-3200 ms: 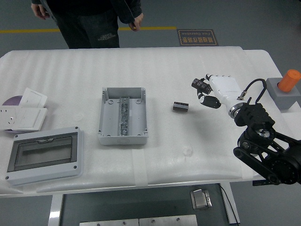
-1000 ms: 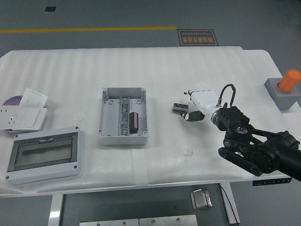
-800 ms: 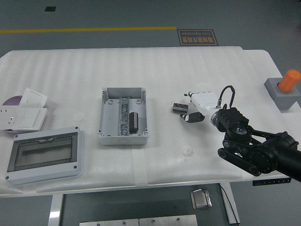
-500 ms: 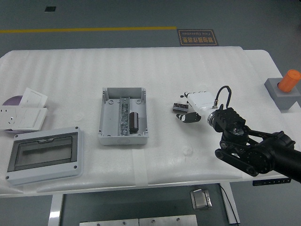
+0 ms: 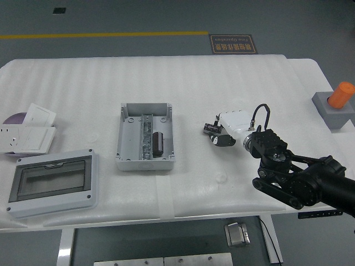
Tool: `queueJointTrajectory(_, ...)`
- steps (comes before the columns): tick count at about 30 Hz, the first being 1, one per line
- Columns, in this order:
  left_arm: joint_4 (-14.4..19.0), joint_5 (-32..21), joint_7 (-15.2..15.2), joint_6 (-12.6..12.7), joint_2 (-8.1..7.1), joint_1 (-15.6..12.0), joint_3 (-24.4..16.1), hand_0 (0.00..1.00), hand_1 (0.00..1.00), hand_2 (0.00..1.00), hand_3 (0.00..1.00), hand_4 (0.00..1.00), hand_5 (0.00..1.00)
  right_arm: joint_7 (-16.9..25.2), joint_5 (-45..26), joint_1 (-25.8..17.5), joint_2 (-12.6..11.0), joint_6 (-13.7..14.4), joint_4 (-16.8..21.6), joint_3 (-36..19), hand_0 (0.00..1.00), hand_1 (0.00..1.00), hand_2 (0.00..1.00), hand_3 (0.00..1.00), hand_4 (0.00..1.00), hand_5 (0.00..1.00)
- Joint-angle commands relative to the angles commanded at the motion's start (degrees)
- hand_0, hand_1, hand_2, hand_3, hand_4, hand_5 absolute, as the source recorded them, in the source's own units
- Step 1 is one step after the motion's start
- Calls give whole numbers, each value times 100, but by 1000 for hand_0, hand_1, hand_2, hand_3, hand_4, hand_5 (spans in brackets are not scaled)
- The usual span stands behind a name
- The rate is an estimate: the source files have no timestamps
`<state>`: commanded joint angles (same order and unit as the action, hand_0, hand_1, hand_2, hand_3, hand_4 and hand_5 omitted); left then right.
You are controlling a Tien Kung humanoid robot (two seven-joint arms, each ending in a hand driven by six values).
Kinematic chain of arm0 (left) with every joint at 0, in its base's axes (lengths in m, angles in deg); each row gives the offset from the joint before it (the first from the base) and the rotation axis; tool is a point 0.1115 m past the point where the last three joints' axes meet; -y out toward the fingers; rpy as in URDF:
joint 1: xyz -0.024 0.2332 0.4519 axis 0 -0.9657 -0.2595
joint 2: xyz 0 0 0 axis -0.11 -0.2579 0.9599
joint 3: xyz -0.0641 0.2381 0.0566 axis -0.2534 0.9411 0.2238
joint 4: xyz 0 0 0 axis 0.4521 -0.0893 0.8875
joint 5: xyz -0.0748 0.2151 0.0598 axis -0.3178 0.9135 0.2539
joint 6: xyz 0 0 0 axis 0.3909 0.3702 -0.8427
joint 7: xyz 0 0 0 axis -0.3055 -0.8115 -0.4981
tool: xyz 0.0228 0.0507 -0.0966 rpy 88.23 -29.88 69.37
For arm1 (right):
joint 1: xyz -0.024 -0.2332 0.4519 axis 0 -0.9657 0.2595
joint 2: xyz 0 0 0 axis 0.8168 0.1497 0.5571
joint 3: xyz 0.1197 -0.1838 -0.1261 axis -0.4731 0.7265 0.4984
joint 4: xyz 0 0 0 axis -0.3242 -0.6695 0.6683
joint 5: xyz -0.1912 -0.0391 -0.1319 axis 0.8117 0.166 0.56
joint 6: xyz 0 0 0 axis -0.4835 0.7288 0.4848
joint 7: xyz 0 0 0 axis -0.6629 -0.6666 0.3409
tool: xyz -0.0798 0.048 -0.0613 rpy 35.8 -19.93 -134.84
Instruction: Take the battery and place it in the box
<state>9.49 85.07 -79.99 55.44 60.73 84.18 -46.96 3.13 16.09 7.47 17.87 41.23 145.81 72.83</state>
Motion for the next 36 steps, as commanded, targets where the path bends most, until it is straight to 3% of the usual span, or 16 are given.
queueJointTrajectory(12,10,58,12,11,1,4,-60,621,645,508,593,484,365,31,-31,-28,0,50,-25,26,648,596,465,583,516,508)
queueJointTrajectory(17,8,47,20,15,5,2,-54,622,645,508,593,484,365,-7,104,-27,-45,29,176,-118,648,594,457,579,526,517)
queueJointTrajectory(28,-10,-12,24,17,2,-10,-3,621,646,508,594,480,366,-158,258,-100,-184,34,1445,-767,642,595,451,577,534,521)
queueJointTrajectory(36,-22,-59,19,15,8,-44,56,621,647,508,594,480,368,-205,150,-331,147,61,2401,-882,643,594,451,580,536,522)
